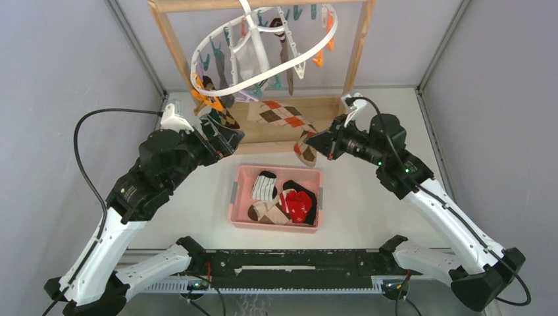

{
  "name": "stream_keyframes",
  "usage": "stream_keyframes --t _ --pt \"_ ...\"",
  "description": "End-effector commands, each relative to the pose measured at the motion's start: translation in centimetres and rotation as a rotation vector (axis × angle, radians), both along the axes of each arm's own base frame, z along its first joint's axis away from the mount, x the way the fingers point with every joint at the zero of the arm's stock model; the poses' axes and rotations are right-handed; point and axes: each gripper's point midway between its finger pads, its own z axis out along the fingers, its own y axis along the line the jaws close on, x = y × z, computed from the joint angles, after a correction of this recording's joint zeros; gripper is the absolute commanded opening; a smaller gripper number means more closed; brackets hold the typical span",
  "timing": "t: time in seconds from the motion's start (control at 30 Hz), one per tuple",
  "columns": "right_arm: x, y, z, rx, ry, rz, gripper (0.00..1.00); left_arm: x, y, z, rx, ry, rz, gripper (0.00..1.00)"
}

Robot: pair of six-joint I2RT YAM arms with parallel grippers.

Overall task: Remove the socks clipped to the hanger
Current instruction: Remove the sock from the hanger.

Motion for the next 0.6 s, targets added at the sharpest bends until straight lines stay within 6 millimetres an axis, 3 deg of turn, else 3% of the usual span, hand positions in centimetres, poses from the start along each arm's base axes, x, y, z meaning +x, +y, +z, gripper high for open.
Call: stream_keyframes --t 0.0,0.2,0.57 --pt "0.8 -3.0 0.2 -0.018 -0.012 -0.066 0.00 0.2 -1.1 1.9 -0.049 -0.045 -0.023 1.00" --pt "1.9 -4.9 0.6 -0.008 -0.015 -0.118 0.00 0.1 -1.5 2.4 -0.052 -0.051 -0.028 1.00" --pt "1.0 -4.3 0.2 0.003 0.030 -0.081 0.00 -0.3 -1.7 3.2 -0.052 -0.062 -0.038 1.00"
